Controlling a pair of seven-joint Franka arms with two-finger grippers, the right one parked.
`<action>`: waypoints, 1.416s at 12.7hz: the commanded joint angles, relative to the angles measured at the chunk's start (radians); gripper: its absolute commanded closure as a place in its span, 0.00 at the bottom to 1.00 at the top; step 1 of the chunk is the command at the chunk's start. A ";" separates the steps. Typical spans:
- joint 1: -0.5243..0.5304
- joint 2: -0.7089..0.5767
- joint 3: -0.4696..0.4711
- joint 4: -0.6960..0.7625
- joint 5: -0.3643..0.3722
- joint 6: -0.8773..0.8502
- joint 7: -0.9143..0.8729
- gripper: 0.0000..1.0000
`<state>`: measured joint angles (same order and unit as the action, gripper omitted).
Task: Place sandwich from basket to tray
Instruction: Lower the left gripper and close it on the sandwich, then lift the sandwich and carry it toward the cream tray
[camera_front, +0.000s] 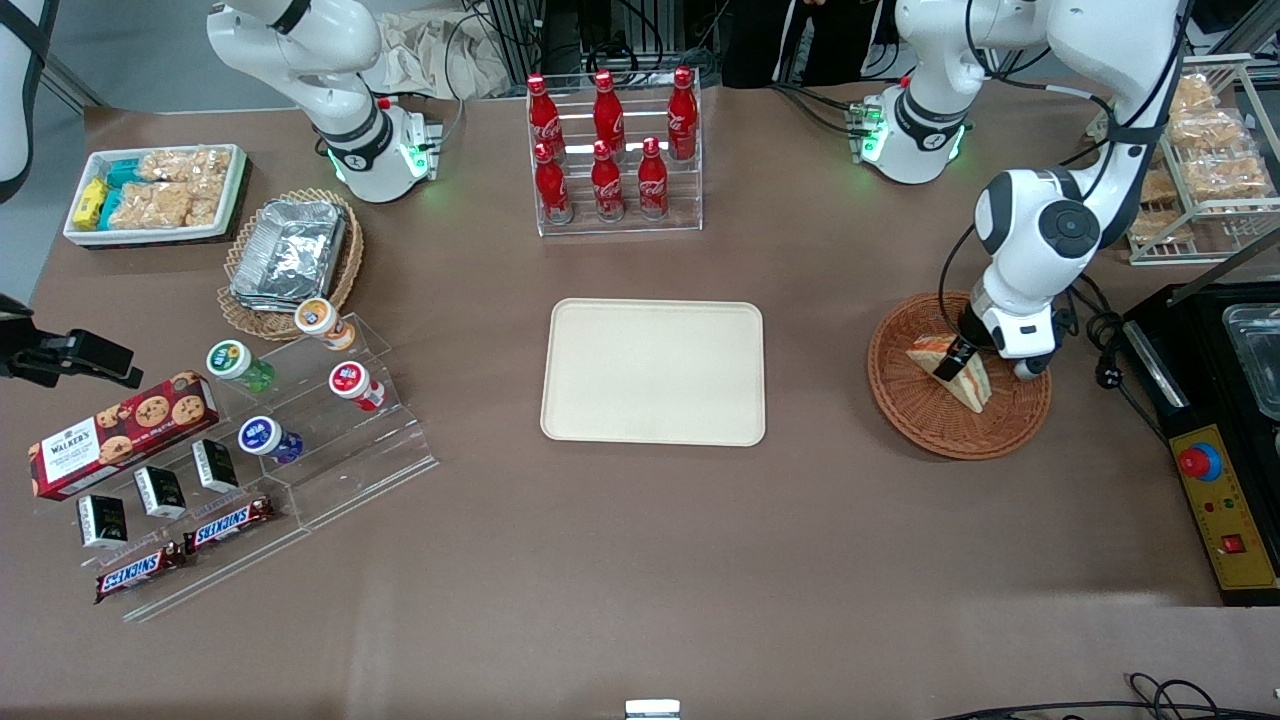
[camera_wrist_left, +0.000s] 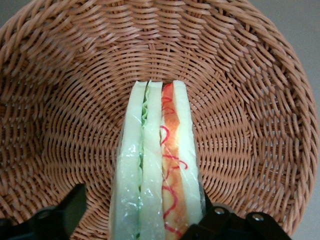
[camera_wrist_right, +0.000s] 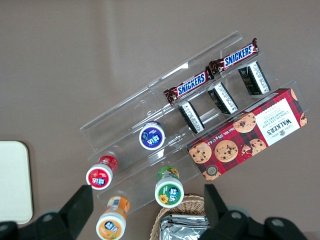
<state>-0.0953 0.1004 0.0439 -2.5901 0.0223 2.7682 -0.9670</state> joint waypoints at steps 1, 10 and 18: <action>-0.004 -0.027 -0.004 0.007 0.004 -0.001 -0.021 1.00; -0.009 -0.199 -0.209 0.541 0.019 -0.853 0.123 1.00; -0.004 -0.067 -0.597 0.780 0.118 -0.978 0.117 1.00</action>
<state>-0.1115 -0.0523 -0.4843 -1.8540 0.0755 1.8127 -0.8588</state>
